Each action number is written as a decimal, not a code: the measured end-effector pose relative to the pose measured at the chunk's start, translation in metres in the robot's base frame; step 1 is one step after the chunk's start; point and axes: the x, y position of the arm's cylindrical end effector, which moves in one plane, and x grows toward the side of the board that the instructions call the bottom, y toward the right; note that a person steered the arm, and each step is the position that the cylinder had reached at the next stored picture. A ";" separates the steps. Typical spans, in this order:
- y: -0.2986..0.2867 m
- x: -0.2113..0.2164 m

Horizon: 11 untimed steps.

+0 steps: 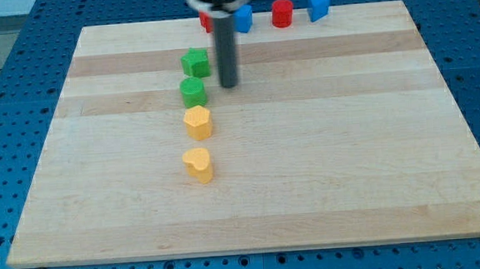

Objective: Move the green star diagonally right to the yellow hexagon

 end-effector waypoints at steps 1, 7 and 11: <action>-0.026 0.007; 0.000 -0.066; 0.114 0.029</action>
